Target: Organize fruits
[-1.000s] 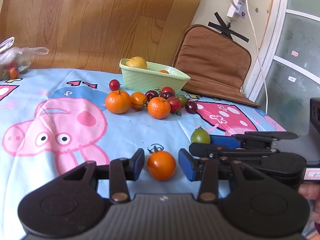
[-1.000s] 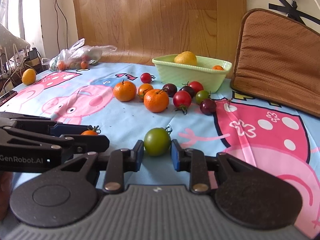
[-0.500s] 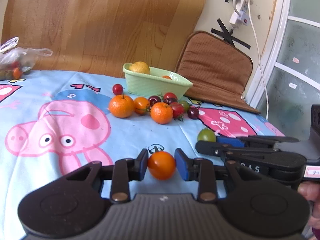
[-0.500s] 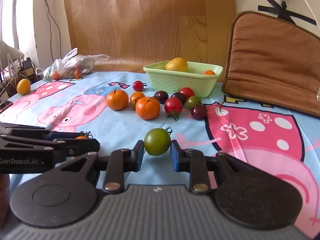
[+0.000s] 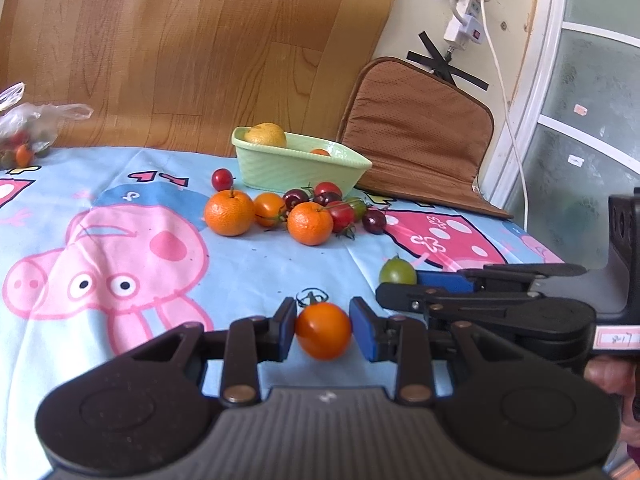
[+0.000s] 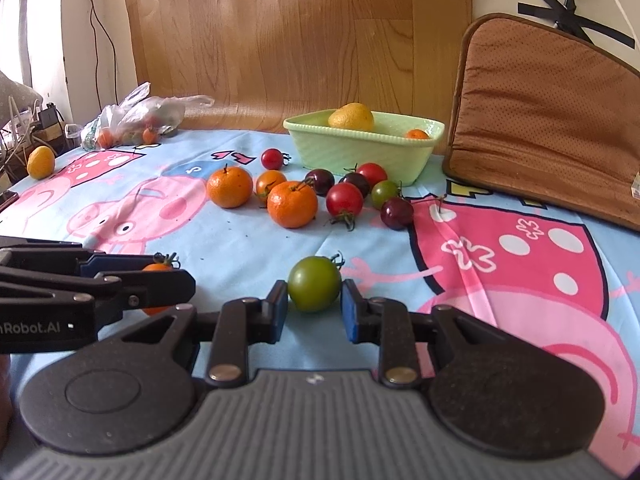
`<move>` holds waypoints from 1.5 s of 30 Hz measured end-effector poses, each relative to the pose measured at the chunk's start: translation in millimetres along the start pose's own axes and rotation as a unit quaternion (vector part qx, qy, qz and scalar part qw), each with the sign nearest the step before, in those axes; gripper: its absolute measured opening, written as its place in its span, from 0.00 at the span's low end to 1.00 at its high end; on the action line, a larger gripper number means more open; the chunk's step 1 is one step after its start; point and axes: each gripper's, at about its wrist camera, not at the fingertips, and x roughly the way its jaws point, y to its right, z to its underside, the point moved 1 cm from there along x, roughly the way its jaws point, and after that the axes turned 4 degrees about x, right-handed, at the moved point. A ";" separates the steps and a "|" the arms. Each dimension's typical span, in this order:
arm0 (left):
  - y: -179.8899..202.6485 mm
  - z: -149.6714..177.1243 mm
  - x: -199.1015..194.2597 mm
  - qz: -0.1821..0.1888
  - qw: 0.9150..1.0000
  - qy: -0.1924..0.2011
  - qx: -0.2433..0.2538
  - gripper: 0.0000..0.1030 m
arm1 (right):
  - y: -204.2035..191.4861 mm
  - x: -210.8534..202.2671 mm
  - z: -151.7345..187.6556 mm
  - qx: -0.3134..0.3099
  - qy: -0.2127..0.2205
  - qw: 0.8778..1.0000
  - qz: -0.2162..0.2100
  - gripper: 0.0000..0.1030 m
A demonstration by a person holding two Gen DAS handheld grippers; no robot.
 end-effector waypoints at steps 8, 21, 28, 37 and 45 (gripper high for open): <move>-0.6 -0.1 0.1 -0.003 1.000 0.002 -0.003 0.29 | -0.2 0.6 0.1 -0.003 -0.001 1.000 0.001 0.30; -20.5 -36.4 8.1 0.027 0.999 -0.006 -0.047 0.29 | 32.5 -9.5 -26.8 0.057 0.044 0.996 -0.053 0.30; -26.5 -131.8 48.6 0.024 0.999 0.033 -0.032 0.29 | 69.0 14.9 -90.1 0.033 0.106 0.992 -0.055 0.30; -34.4 -171.7 174.2 -0.014 0.999 -0.031 -0.029 0.29 | 97.1 98.6 -120.8 0.025 0.084 0.995 -0.057 0.32; -37.8 -161.1 177.7 -0.005 0.999 -0.026 -0.044 0.34 | 116.1 96.0 -117.2 0.063 0.114 0.989 -0.062 0.44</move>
